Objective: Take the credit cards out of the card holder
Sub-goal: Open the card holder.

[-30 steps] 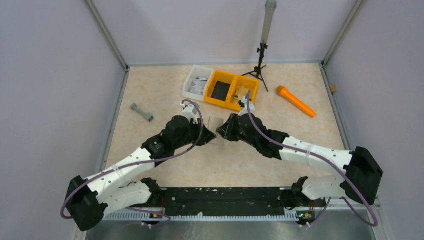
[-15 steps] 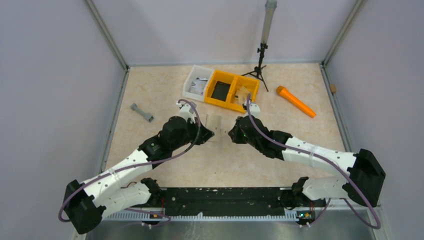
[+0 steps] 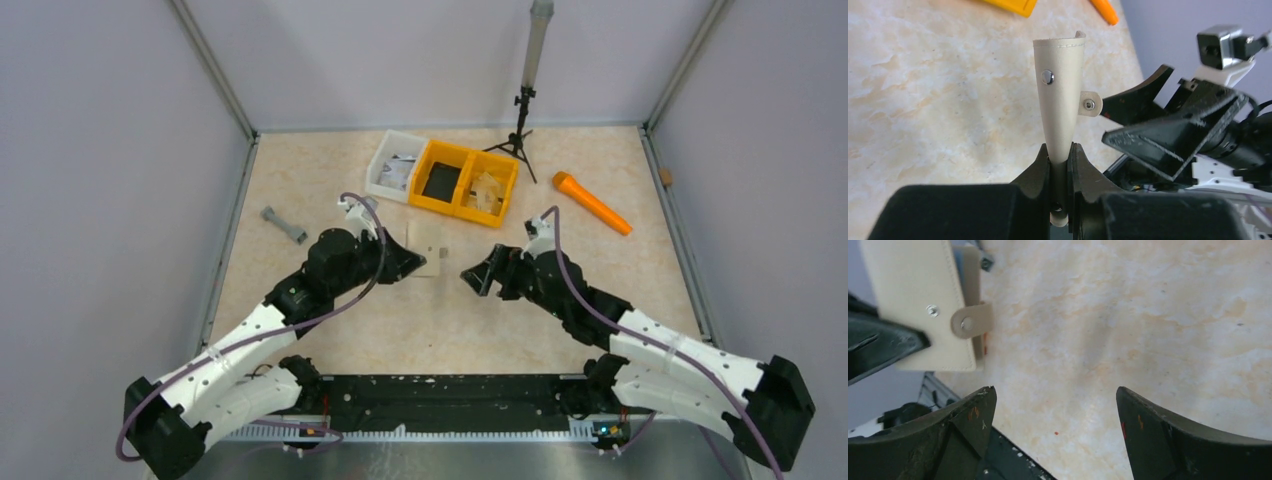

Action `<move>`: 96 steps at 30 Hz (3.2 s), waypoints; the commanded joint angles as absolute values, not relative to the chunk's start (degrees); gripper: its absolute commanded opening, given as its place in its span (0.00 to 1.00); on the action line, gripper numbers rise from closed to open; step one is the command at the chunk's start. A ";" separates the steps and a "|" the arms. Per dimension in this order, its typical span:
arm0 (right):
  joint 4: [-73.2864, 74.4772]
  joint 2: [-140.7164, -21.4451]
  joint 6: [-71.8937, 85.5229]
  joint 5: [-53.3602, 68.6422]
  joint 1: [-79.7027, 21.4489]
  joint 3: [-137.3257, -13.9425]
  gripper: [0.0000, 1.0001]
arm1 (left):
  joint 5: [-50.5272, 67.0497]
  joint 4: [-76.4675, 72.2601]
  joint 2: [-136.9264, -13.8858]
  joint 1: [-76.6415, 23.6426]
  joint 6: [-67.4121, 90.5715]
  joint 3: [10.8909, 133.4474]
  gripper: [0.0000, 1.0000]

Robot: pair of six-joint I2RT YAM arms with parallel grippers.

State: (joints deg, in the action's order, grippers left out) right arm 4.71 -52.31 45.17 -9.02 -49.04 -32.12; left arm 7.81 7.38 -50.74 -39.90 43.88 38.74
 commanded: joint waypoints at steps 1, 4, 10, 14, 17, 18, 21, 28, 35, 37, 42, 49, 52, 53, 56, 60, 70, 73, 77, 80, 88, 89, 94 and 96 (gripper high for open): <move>-16.65 -45.90 47.06 0.54 -48.93 -26.38 0.93 | 12.96 -2.44 -49.21 -38.79 50.31 38.09 0.00; -23.59 -47.43 46.05 5.89 -48.96 -26.88 0.94 | 16.31 -10.79 -50.59 -38.67 56.24 37.04 0.00; -30.75 -49.68 47.28 5.76 -49.00 -27.97 0.95 | 21.73 -18.73 -53.79 -38.72 61.23 37.77 0.00; -30.25 -48.69 49.98 -3.84 -48.96 -28.08 0.89 | 24.05 -24.54 -54.67 -38.68 65.26 36.71 0.00; -30.12 -47.55 52.78 -9.37 -49.01 -27.52 0.75 | 25.35 -27.94 -55.40 -38.68 67.34 35.98 0.00; -30.00 -47.02 53.95 -11.18 -48.96 -27.05 0.70 | 25.47 -28.71 -55.45 -38.74 67.67 35.82 0.00; -29.85 -44.78 56.42 -15.28 -48.96 -24.91 0.53 | 24.68 -29.56 -54.65 -38.67 68.06 35.14 0.00; -34.56 -42.15 58.52 -17.42 -48.99 -20.41 0.32 | 25.12 -32.06 -54.76 -38.67 69.17 34.50 0.00; -36.81 -46.11 58.55 -12.74 -49.00 -22.85 0.51 | 26.66 -34.86 -55.85 -38.70 70.38 34.28 0.00; -37.69 -46.30 59.27 -12.35 -48.96 -22.85 0.56 | 26.70 -34.89 -55.73 -38.73 70.36 34.27 0.00; -41.74 -46.78 62.04 -10.07 -48.96 -22.44 0.44 | 27.16 -35.90 -56.04 -38.74 70.54 34.28 0.00; -44.63 -46.50 63.56 -8.48 -49.00 -22.44 0.35 | 28.30 -37.66 -57.22 -38.72 70.84 33.50 0.00; -44.96 -46.65 63.92 -7.77 -48.96 -22.74 0.36 | 28.30 -38.59 -57.22 -38.67 71.01 33.36 0.00; -44.99 -46.75 63.94 -7.67 -49.00 -22.78 0.35 | 28.37 -38.87 -57.29 -38.68 71.09 33.34 0.00; -45.09 -47.27 64.18 -7.53 -48.97 -23.11 0.34 | 28.92 -39.86 -57.71 -38.74 71.49 33.79 0.00; -45.45 -46.58 64.60 -8.59 -48.97 -22.34 0.39 | 28.65 -40.62 -57.51 -38.67 71.55 33.85 0.00; -51.58 -43.57 65.29 -13.19 -48.98 -17.63 0.32 | 28.56 -45.43 -59.06 -38.69 73.38 33.52 0.00; -53.53 -44.01 64.79 -12.09 -48.98 -17.50 0.36 | 28.65 -46.88 -59.77 -38.72 74.03 33.29 0.00; -49.00 -45.33 64.45 -10.07 -48.97 -20.01 0.37 | 29.04 -48.32 -60.42 -38.68 74.99 33.49 0.00; -50.24 -45.55 64.89 -10.33 -48.96 -19.54 0.36 | 29.38 -49.38 -60.63 -38.71 75.48 33.58 0.00; -49.72 -46.57 64.65 -9.56 -48.96 -20.75 0.39 | 30.53 -52.36 -61.18 -38.67 75.82 33.44 0.00; -50.36 -47.06 64.76 -8.79 -48.96 -20.96 0.40 | 30.56 -52.62 -61.39 -38.69 75.99 33.35 0.00; -54.28 -49.15 66.10 -5.66 -48.96 -21.02 0.35 | 30.67 -53.81 -61.72 -38.70 76.33 33.27 0.00; -55.22 -49.40 66.57 -5.08 -49.00 -20.96 0.25 | 30.52 -53.70 -61.57 -38.72 76.22 33.17 0.00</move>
State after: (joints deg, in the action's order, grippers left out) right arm -49.98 -48.88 65.73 -7.92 -48.99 -18.85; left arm 29.82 -47.46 -62.11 -38.72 75.79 33.10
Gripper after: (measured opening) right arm 0.333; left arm 0.122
